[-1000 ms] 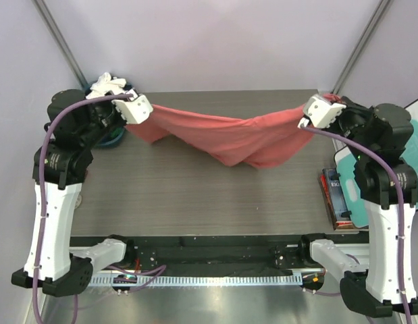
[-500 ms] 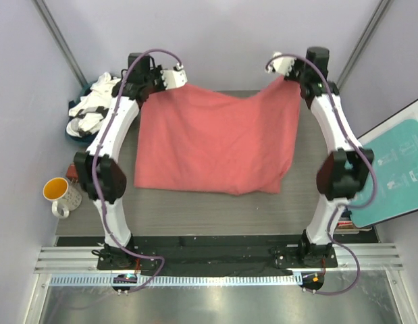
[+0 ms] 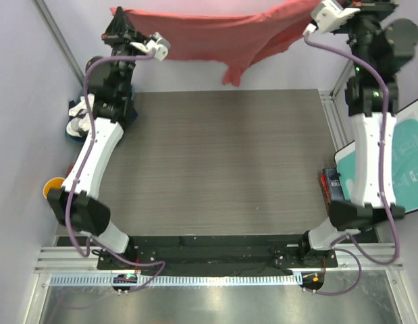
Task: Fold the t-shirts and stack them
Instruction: Flatten out the tshirt
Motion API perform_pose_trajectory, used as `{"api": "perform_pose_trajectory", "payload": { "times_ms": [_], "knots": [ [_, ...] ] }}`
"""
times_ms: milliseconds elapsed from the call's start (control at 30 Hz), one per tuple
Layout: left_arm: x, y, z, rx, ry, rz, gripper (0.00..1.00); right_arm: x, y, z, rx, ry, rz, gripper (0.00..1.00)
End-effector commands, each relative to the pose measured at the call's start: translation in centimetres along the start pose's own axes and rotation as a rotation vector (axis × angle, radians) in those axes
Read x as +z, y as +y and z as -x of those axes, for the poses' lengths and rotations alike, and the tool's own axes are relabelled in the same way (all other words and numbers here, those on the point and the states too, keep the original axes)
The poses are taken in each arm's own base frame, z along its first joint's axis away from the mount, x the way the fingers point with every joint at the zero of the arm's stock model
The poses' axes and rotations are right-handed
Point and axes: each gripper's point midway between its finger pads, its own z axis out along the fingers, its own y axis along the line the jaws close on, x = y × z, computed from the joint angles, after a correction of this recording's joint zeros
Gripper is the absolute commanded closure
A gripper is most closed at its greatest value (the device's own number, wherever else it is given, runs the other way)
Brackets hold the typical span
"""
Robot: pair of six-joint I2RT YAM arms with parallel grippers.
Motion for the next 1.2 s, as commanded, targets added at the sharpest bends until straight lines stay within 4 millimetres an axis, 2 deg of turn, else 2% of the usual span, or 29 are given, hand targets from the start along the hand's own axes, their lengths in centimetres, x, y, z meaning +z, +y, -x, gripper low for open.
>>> {"api": "perform_pose_trajectory", "payload": {
  "times_ms": [0, 33, 67, 100, 133, 167, 200, 233, 267, 300, 333, 367, 400, 433, 467, 500, 533, 567, 600, 667, 733, 833, 867, 967, 1167],
  "knots": [
    [-3.7, 1.9, 1.8, 0.008, -0.084, 0.091, 1.00, -3.3, 1.2, 1.2, 0.052, -0.046, 0.053, 0.99],
    [-4.2, 0.6, 1.1, 0.004, -0.064, 0.070, 1.00, -3.9, 3.0, 0.9, 0.062, -0.039, 0.100, 0.99],
    [-5.5, -2.1, 0.1, -0.024, -0.035, 0.011, 1.00, -4.6, 5.5, 0.8, 0.081, -0.042, 0.166, 0.99],
    [-6.2, -3.7, -0.6, -0.040, -0.009, -0.031, 1.00, -6.2, 9.3, 0.5, 0.106, -0.031, 0.257, 0.99],
    [-7.1, -5.5, -1.1, -0.053, 0.006, -0.083, 1.00, -7.1, 11.8, 0.4, 0.117, -0.030, 0.324, 0.99],
    [-9.2, -10.2, -2.7, -0.067, 0.053, -0.213, 1.00, -8.6, 14.6, 0.2, 0.130, -0.022, 0.413, 0.99],
    [-10.6, -11.2, -2.3, -0.073, 0.036, -0.262, 1.00, -10.7, 19.8, 0.0, 0.171, -0.015, 0.535, 0.99],
    [-12.0, -13.0, -2.6, -0.074, 0.041, -0.323, 1.00, -12.6, 20.9, 0.2, 0.178, -0.019, 0.580, 0.99],
    [-15.5, -18.2, -3.9, -0.082, 0.079, -0.491, 1.00, -14.7, 23.5, 0.2, 0.193, -0.009, 0.669, 0.99],
    [-17.3, -18.6, -3.8, -0.081, 0.074, -0.533, 1.00, -17.7, 27.8, 0.0, 0.213, -0.003, 0.784, 0.99],
    [-19.7, -21.1, -3.5, -0.072, 0.047, -0.645, 1.00, -19.5, 28.3, 0.2, 0.187, -0.016, 0.813, 0.99],
    [-23.0, -23.9, -4.0, -0.059, 0.053, -0.767, 1.00, -21.7, 30.2, 0.0, 0.186, -0.007, 0.884, 0.99],
    [-26.1, -24.9, -4.2, -0.025, 0.048, -0.882, 1.00, -24.2, 32.8, -0.3, 0.186, 0.005, 0.966, 0.99],
    [-28.8, -26.5, -3.8, -0.031, 0.007, -1.002, 1.00, -26.2, 33.4, -0.2, 0.185, 0.013, 1.022, 0.99],
    [-30.5, -26.8, -3.6, -0.031, -0.005, -1.066, 1.00, -27.7, 34.6, -0.4, 0.198, 0.029, 1.078, 0.99],
    [-34.4, -27.9, -4.0, -0.028, 0.000, -1.224, 1.00, -29.0, 35.1, -0.4, 0.203, 0.045, 1.126, 0.99],
    [-35.3, -27.3, -3.3, -0.018, -0.032, -1.278, 1.00, -31.4, 36.0, -0.5, 0.198, 0.056, 1.226, 0.99],
    [-37.0, -27.3, -3.1, -0.029, -0.031, -1.349, 1.00, -32.6, 36.6, -0.6, 0.199, 0.066, 1.284, 0.99],
    [-40.0, -27.5, -3.0, -0.052, -0.014, -1.474, 1.00, -33.7, 37.0, -0.6, 0.198, 0.074, 1.327, 0.99],
    [-41.4, -27.2, -3.0, 0.000, -0.051, -1.580, 1.00, -36.3, 38.0, -0.7, 0.211, 0.101, 1.426, 0.99],
    [-43.5, -27.0, -3.2, -0.008, -0.034, -1.727, 1.00, -38.0, 38.5, -0.9, 0.202, 0.114, 1.485, 0.99],
    [-45.5, -26.6, -4.4, 0.030, 0.018, -1.878, 1.00, -40.3, 39.2, -1.0, 0.182, 0.114, 1.563, 0.99],
    [-46.0, -27.0, -4.8, 0.039, 0.022, -1.927, 1.00, -40.9, 39.5, -1.0, 0.177, 0.110, 1.588, 0.99],
    [-46.1, -26.9, -5.4, 0.053, 0.059, -1.962, 1.00, -42.3, 39.4, -1.1, 0.165, 0.111, 1.636, 0.99],
    [-47.2, -26.1, -5.1, 0.084, -0.014, -2.042, 1.00, -45.1, 39.1, -0.9, 0.122, 0.074, 1.713, 0.99]
  ]
}}
